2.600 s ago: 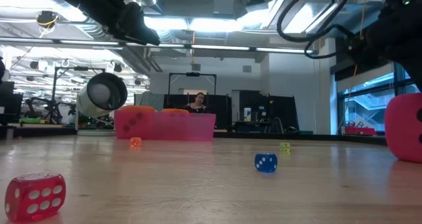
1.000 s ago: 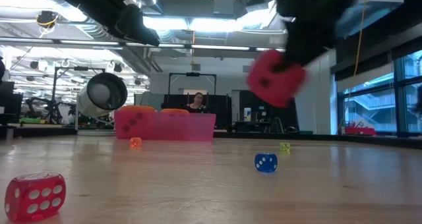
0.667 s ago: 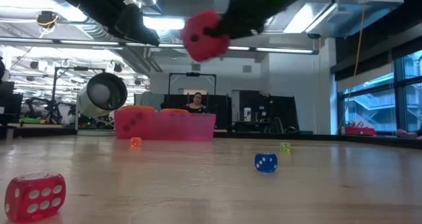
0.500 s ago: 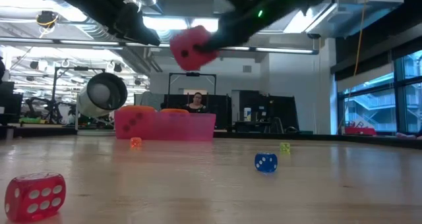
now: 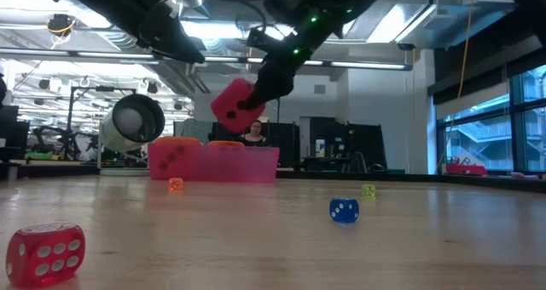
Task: Pick & Place Dice
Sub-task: Put the large red die into the red bin
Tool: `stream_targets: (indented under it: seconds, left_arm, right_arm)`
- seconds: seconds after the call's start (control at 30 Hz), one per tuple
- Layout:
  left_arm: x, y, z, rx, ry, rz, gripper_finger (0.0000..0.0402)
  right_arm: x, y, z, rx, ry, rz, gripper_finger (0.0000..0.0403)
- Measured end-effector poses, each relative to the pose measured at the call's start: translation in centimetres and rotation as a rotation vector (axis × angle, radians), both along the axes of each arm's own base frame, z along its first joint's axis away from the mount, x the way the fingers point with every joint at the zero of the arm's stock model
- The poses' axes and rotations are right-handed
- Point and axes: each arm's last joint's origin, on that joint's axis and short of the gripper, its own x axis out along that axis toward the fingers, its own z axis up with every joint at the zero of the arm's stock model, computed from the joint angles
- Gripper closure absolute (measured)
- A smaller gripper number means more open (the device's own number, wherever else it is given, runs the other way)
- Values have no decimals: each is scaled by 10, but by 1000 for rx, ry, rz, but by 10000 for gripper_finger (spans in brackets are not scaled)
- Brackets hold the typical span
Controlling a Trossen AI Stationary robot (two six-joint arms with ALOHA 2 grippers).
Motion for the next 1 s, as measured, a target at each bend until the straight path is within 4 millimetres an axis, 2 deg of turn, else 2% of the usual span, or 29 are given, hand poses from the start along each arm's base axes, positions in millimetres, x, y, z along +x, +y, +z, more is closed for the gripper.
stream_targets:
  seconds: [0.17,0.43,0.63,0.83,1.0]
  left_arm:
    - [-1,0,-2,-21,3,7,5]
    - [-2,0,-5,-44,28,12,5]
    - [-2,0,-5,-58,18,18,5]
    - [-2,0,-5,-67,11,22,5]
    - [-2,0,-5,-67,8,25,5]
  right_arm:
    - [10,-16,-19,36,23,-2,32]
    - [16,-18,-37,87,37,45,32]
    - [16,-17,-38,109,33,59,30]
    - [15,-20,-38,132,14,-90,7]
    - [15,-18,-39,157,20,-10,14]
